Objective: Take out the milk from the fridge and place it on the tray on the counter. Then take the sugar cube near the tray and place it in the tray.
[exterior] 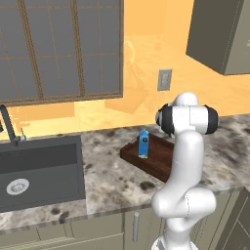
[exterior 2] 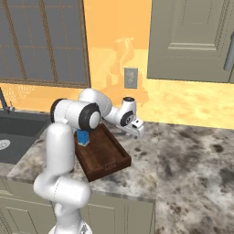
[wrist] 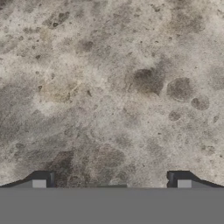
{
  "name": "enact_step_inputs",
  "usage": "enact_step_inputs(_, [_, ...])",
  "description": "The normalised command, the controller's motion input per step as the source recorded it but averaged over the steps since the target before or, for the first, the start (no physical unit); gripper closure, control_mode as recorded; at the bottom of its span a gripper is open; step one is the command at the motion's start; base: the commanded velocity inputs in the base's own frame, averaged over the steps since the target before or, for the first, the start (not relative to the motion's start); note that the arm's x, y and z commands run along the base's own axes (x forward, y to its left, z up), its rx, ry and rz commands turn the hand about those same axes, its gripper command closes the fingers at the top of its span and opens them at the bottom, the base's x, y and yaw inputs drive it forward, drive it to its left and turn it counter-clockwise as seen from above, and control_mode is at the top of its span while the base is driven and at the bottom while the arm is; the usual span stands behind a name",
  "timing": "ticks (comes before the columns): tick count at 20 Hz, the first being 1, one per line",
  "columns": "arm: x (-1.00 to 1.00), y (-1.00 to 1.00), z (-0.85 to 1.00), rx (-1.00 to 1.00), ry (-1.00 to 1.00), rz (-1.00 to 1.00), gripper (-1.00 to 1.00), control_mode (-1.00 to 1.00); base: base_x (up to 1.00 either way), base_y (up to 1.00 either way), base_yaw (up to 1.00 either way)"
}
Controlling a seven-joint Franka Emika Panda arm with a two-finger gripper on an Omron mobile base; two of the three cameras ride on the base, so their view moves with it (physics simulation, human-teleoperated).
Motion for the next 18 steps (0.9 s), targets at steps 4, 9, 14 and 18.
enact_step_inputs(4, [-0.1,0.0,-0.06,0.02,0.0,0.0,-1.0,-1.0,0.0,0.0,0.0])
enact_step_inputs(9, [-0.08,0.0,-0.03,0.03,0.0,0.0,-1.0,-1.0,0.0,0.0,0.0])
enact_step_inputs(14, [0.05,0.02,-0.05,0.0,0.0,0.0,-1.0,-1.0,0.0,0.0,0.0])
enact_step_inputs(18, [-0.16,0.3,-0.03,0.0,0.0,0.0,1.0,-1.0,0.0,0.0,0.0])
